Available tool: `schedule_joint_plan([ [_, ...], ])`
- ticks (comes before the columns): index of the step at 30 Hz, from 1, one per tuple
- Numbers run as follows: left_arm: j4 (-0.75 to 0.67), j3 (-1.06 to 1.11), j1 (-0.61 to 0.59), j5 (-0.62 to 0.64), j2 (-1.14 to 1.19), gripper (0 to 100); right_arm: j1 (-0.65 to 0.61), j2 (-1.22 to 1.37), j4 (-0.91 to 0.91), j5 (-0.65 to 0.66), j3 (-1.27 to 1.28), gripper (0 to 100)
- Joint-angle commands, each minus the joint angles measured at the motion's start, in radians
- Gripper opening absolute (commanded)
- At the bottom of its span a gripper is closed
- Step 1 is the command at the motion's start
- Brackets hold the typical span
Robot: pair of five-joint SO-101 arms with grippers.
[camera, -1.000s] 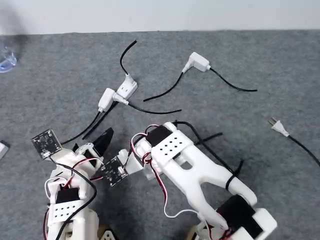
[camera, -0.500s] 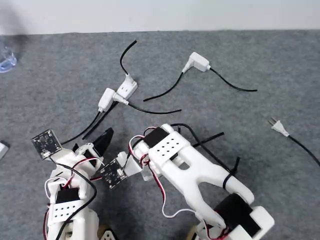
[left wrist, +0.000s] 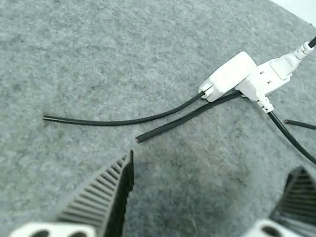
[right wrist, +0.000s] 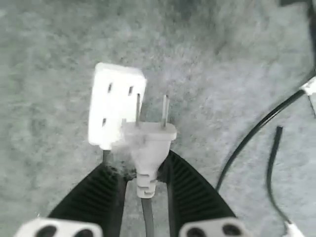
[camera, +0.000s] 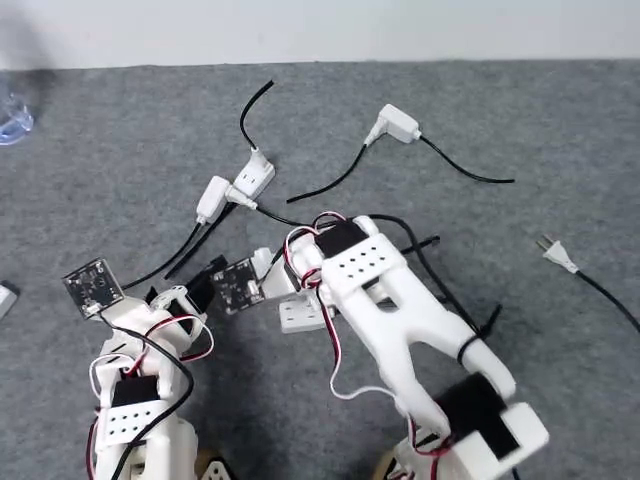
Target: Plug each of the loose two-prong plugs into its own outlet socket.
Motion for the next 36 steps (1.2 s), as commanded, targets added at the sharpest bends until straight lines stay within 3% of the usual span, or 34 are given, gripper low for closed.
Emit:
schedule_joint_plan([
  [1,0.006,-0.021,-0.002,-0.011,-0.009,44,0.028,0.045,-0.036,-0.026,-0.092,0.8],
  [15,0.003,-0.021,0.0,-0.011,-0.009,44,0.104,0.286,-0.18,-0.075,-0.132,1.2],
  [23,0.003,-0.021,0.0,-0.011,-0.009,44,0.097,0.262,-0.173,-0.081,-0.13,26.1],
  [36,0.003,-0.021,0.0,-0.011,-0.009,44,0.019,0.288,-0.134,-0.083,-0.13,22.7],
])
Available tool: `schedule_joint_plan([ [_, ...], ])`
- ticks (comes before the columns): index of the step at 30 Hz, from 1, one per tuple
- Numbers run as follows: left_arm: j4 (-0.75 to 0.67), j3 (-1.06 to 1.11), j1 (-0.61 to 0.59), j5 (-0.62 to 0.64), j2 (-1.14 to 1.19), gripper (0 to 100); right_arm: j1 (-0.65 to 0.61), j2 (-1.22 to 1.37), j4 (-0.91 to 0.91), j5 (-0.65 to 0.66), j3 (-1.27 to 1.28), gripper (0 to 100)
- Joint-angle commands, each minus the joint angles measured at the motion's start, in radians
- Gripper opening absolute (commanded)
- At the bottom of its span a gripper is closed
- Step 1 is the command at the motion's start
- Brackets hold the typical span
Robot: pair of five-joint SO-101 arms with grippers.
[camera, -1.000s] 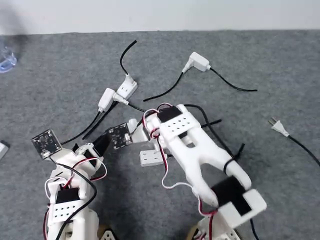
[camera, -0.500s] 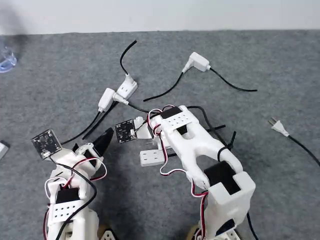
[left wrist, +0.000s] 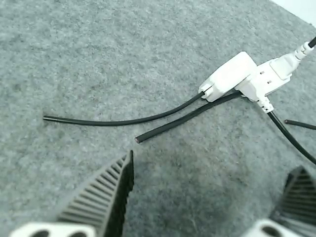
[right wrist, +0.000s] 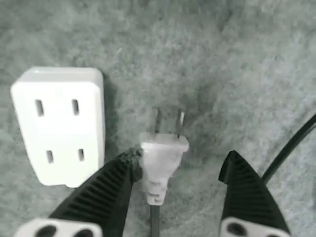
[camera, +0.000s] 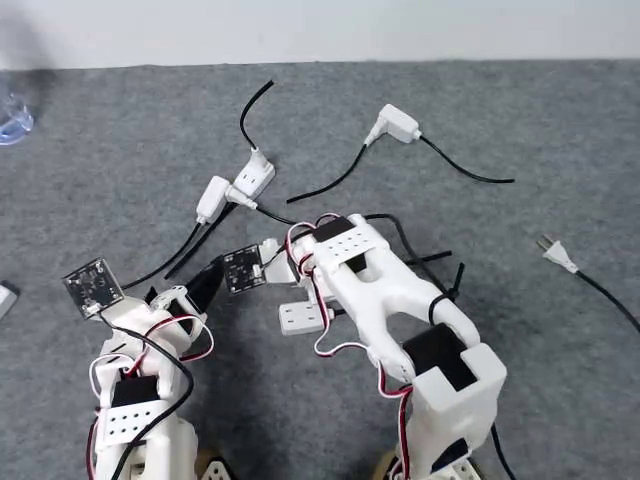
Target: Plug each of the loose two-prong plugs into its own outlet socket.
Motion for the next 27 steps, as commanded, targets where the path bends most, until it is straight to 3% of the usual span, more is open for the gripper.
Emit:
schedule_joint_plan([
  [1,0.003,-0.021,0.0,-0.011,-0.009,44,-0.038,-0.018,0.038,-0.009,-0.061,22.1],
  [11,0.003,-0.021,0.0,-0.011,-0.009,44,-0.021,-0.019,0.024,-0.064,-0.058,14.7],
  [24,0.003,-0.021,0.0,-0.011,-0.009,44,-0.005,-0.019,0.028,-0.064,-0.057,13.2],
  [27,0.003,-0.021,0.0,-0.011,-0.009,44,0.008,-0.022,0.024,-0.066,-0.06,0.0],
])
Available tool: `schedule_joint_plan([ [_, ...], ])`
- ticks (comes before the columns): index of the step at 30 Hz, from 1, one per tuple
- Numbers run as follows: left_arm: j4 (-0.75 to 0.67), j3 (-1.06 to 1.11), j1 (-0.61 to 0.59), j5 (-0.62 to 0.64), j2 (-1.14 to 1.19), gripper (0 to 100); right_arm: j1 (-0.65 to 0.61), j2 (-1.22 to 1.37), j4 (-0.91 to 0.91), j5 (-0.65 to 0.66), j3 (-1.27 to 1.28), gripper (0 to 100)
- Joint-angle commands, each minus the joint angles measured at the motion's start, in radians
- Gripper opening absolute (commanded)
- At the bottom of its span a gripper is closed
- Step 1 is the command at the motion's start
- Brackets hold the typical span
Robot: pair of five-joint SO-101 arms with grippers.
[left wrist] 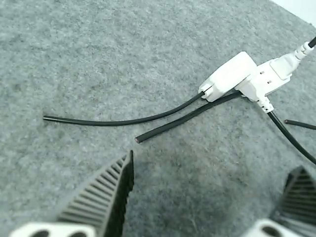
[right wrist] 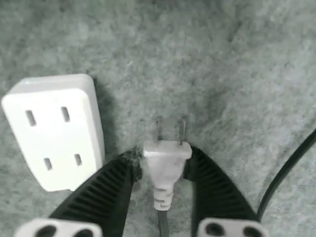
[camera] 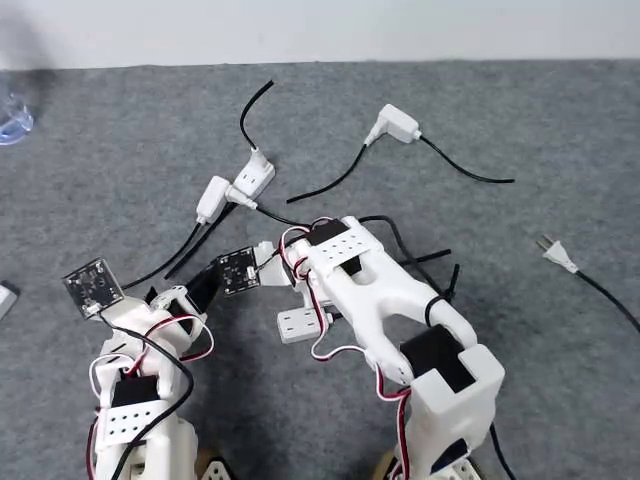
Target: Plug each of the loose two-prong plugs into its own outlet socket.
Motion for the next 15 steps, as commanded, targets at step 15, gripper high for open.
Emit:
schedule_joint_plan([
  [15,-0.071,-0.035,0.292,-0.011,-0.009,44,-0.041,-0.418,0.157,-0.166,-0.061,0.8],
])
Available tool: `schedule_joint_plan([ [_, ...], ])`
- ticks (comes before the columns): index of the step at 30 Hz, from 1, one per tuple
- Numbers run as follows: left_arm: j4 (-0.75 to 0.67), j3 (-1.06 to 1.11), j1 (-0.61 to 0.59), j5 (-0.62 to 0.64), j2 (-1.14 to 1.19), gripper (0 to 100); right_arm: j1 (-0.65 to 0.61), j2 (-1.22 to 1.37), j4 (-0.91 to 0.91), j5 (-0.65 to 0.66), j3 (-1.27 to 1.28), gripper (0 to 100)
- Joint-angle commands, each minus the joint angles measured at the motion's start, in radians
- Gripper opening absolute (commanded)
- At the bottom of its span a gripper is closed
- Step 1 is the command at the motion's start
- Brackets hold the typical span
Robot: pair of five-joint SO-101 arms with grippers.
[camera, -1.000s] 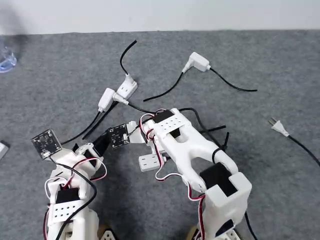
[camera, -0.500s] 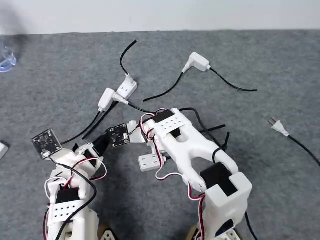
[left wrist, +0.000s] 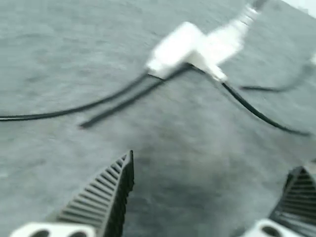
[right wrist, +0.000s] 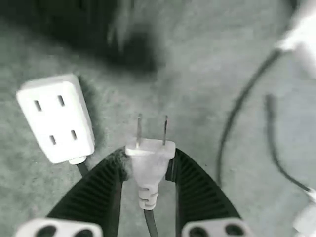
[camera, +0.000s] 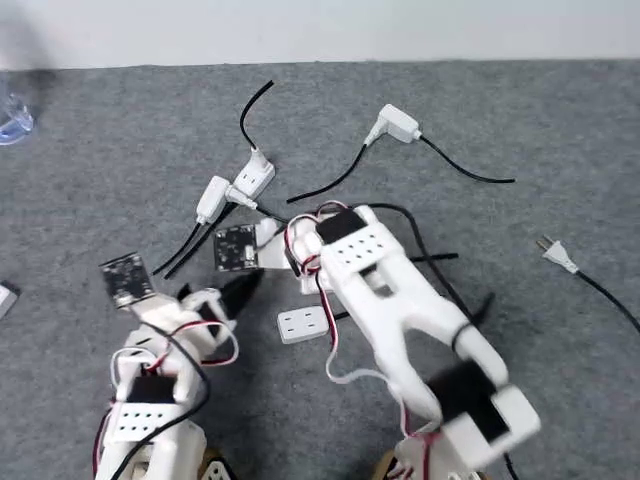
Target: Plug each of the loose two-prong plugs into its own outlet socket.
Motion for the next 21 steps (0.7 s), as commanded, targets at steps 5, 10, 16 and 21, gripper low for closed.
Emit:
schedule_joint_plan([
  [5,-0.169,-0.031,0.147,-0.005,-0.009,44,-0.076,-0.22,0.111,-0.089,-0.061,0.8],
  [10,-0.173,-0.015,0.189,-0.005,-0.009,44,-0.088,-0.246,0.127,-0.12,-0.061,0.8],
  [16,-0.17,-0.01,0.186,-0.005,-0.009,44,-0.088,-0.315,0.185,-0.123,-0.061,0.8],
  [21,-0.172,-0.01,0.186,-0.005,-0.009,44,-0.088,-0.407,0.236,-0.123,-0.061,0.8],
])
